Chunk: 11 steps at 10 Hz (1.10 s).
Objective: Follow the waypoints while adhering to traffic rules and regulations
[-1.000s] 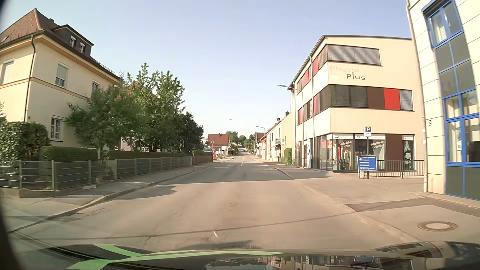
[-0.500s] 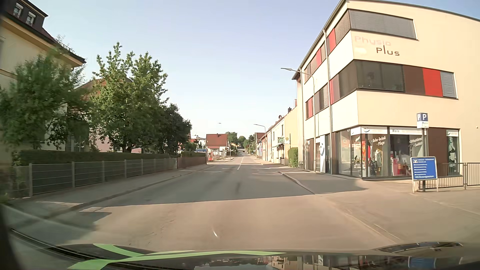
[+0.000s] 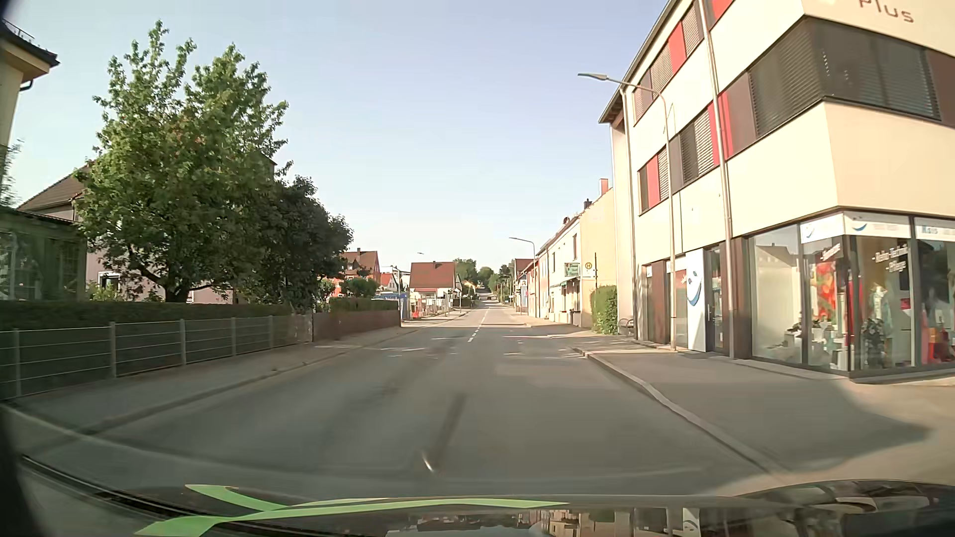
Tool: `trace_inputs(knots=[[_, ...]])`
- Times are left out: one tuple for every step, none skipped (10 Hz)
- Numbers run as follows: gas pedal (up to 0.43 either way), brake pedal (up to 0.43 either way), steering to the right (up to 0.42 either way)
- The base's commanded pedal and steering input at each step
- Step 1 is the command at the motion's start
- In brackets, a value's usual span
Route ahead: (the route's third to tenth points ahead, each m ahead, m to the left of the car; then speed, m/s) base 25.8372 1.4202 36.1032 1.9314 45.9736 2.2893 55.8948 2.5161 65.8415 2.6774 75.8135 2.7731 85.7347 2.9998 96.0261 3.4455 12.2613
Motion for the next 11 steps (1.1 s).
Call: trace_inputs(knots=[[0.067,0.000,-0.009],[0.067,0.000,-0.009],[0.079,0.000,-0.009],[0.087,0.000,-0.009],[0.110,0.000,-0.009],[0.118,0.000,-0.010],[0.118,0.000,-0.009],[0.138,0.000,-0.009],[0.138,0.000,-0.010],[0.118,0.000,-0.009],[0.110,0.000,-0.006]])
